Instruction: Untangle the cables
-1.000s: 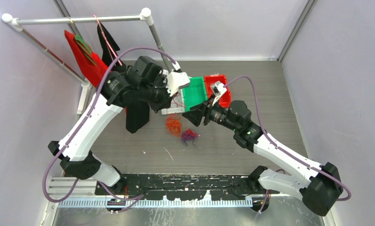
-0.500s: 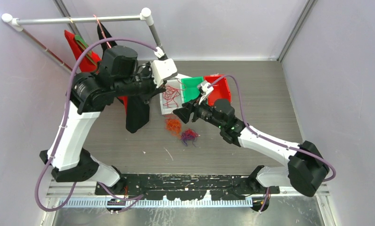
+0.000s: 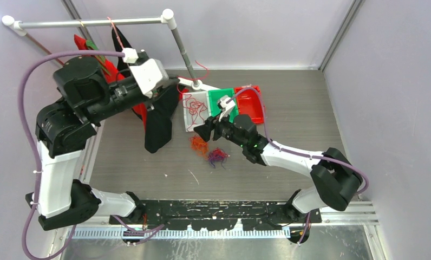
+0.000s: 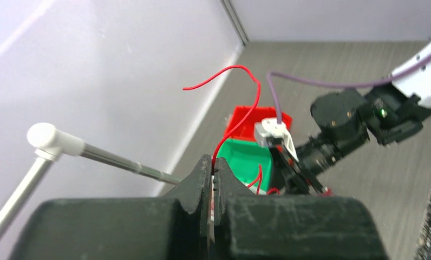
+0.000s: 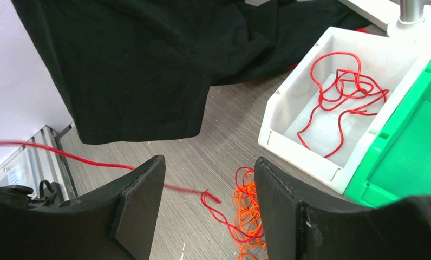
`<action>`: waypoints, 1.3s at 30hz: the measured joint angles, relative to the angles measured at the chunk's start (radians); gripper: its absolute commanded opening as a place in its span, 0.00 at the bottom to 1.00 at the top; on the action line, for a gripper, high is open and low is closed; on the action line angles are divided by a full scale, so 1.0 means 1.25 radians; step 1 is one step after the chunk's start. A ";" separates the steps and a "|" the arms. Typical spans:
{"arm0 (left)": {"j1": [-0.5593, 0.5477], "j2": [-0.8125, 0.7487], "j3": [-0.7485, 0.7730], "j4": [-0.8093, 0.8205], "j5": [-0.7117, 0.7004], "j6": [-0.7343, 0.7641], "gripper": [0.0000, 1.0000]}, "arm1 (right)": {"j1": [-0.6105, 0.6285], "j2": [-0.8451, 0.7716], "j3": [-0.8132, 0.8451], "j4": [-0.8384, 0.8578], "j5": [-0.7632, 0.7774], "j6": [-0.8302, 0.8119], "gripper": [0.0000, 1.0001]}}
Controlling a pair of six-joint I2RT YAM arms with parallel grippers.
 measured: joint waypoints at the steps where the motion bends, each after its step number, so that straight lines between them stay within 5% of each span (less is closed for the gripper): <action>1: 0.000 -0.006 0.000 0.020 0.000 0.001 0.00 | 0.002 0.008 0.002 0.005 0.001 0.000 0.66; 27: 0.000 -0.006 0.104 0.508 -0.016 0.121 0.00 | 0.051 0.190 0.066 0.101 -0.016 0.063 0.62; 39: 0.000 0.069 0.214 0.641 -0.011 0.206 0.00 | 0.095 0.195 -0.036 0.129 0.029 0.151 0.56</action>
